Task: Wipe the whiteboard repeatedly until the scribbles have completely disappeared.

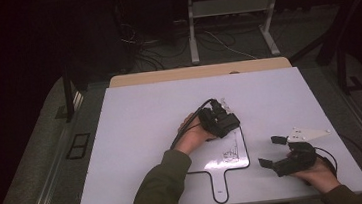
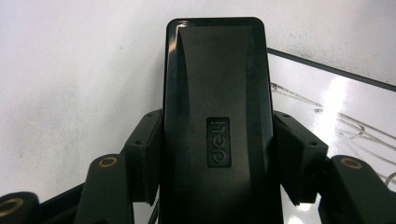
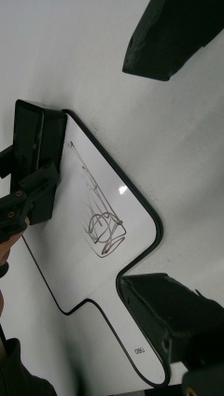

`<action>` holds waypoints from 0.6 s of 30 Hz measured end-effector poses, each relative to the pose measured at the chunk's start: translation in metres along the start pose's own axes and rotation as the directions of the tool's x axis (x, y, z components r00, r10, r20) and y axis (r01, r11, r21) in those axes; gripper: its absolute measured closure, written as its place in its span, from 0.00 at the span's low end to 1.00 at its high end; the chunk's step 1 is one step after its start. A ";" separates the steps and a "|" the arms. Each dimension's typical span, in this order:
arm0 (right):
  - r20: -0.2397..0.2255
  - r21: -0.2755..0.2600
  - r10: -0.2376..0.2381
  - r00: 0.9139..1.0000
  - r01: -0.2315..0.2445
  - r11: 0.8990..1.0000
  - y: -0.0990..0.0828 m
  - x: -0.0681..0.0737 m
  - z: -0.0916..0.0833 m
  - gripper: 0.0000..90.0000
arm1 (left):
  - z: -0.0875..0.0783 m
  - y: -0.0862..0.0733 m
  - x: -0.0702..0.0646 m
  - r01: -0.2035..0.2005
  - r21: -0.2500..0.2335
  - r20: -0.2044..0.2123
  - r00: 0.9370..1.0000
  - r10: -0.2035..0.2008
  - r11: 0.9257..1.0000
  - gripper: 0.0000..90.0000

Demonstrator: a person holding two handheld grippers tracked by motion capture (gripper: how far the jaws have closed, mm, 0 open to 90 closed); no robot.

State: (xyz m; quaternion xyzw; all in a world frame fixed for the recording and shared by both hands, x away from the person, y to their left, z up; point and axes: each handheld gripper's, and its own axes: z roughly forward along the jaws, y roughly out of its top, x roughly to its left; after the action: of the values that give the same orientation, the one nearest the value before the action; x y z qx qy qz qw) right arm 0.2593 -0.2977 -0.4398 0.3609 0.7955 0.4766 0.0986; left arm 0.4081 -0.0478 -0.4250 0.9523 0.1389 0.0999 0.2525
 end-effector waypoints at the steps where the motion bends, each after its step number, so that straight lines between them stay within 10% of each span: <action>1: 0.000 0.000 -0.001 1.000 0.001 1.000 0.000 0.000 0.000 0.00 | 0.000 0.000 -0.001 -0.005 0.000 0.007 1.000 0.005 1.000 0.44; 14: 0.002 0.001 -0.002 1.000 0.002 1.000 0.000 0.000 0.000 0.00 | -0.001 0.000 -0.005 -0.015 0.007 0.008 1.000 0.015 1.000 0.44; 18: 0.002 0.001 -0.001 1.000 0.001 1.000 0.000 0.000 0.000 0.00 | -0.003 -0.001 -0.015 -0.030 -0.003 0.067 0.997 0.030 1.000 0.44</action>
State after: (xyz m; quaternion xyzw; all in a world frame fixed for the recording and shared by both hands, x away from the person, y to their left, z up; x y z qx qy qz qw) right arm 0.2594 -0.2979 -0.4399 0.3612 0.7957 0.4759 0.0996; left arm 0.3930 -0.0497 -0.4248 0.9568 0.1159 0.0721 0.2566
